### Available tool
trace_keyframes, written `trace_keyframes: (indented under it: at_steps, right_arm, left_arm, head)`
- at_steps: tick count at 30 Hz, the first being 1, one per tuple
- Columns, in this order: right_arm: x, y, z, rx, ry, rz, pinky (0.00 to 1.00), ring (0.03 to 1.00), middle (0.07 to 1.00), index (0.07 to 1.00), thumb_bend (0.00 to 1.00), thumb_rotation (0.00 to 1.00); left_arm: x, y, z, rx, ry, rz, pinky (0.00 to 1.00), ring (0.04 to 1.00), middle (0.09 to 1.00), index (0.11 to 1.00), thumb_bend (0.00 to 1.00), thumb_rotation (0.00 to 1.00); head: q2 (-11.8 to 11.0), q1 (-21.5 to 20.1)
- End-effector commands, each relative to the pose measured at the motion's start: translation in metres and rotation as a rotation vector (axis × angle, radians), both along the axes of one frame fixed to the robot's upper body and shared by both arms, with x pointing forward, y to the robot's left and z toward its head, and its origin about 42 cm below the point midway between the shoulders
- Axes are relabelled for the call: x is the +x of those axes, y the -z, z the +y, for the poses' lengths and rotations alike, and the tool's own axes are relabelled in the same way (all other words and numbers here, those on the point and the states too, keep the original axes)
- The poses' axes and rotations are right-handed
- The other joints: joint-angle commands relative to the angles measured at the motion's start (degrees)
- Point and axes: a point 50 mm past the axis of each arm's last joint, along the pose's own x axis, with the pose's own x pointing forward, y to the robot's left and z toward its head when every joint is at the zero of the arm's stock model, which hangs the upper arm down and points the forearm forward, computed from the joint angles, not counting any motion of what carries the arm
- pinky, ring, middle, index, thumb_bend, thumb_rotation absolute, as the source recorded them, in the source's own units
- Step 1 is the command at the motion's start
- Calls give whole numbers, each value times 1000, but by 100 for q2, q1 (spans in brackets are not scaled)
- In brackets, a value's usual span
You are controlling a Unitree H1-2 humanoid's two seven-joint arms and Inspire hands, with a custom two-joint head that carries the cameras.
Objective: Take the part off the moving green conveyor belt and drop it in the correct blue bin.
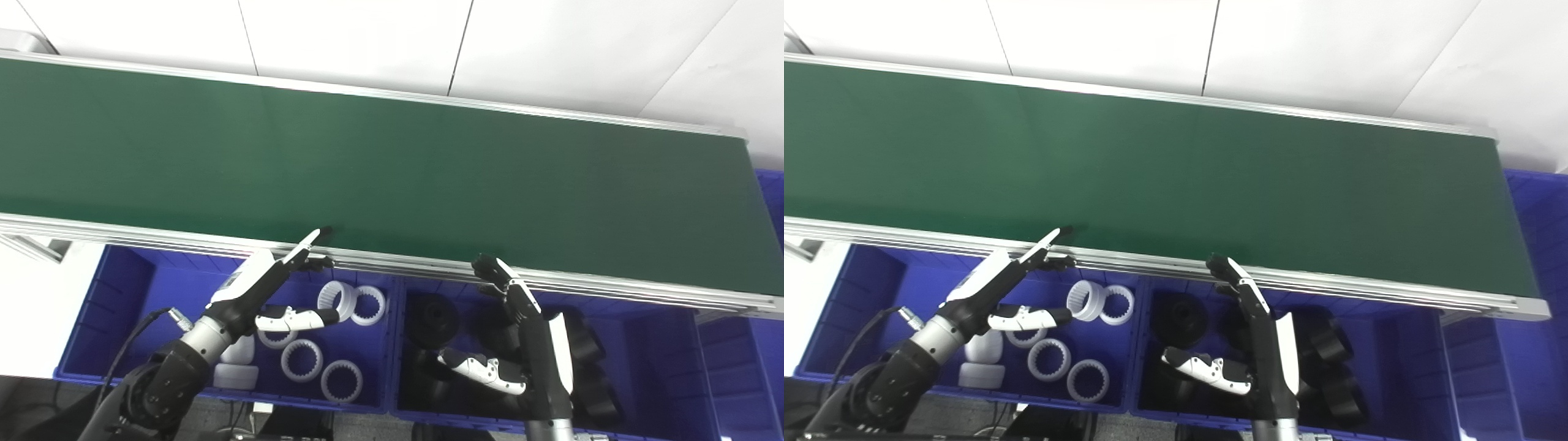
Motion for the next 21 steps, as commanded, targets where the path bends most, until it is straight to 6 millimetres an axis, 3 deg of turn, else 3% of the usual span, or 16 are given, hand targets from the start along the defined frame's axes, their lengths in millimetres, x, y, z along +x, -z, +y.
trace_keyframes:
  at_steps: [1,6,8,11,15,21]
  right_arm:
    - [0,-7,2,18,-27,8,770,848,855,886,880,482]
    - [-2,-3,0,5,-43,33,781,856,869,905,886,479]
    - [-3,-3,0,8,-46,50,785,861,877,914,893,483]
    - [-4,-1,0,20,-54,73,791,870,890,933,894,466]
    - [-5,0,0,10,-54,92,806,877,891,944,902,468]
    - [-5,2,0,7,-47,101,816,883,892,949,905,461]
  left_arm:
    - [4,-11,-1,-97,45,-40,959,1000,1000,1000,688,862]
    - [-1,-12,-12,-290,68,15,995,1000,1000,1000,717,838]
    - [-3,-12,-18,-377,78,35,941,1000,1000,1000,686,856]
    - [-7,-7,-25,-494,93,75,944,1000,1000,1000,650,856]
    - [-11,-2,-25,-524,90,88,947,995,1000,1000,646,859]
    - [-13,4,-24,-556,64,77,861,921,968,984,664,795]
  head:
    - [-9,8]
    - [-88,14]
    - [-121,23]
    - [-179,29]
    - [-220,33]
    - [-247,19]
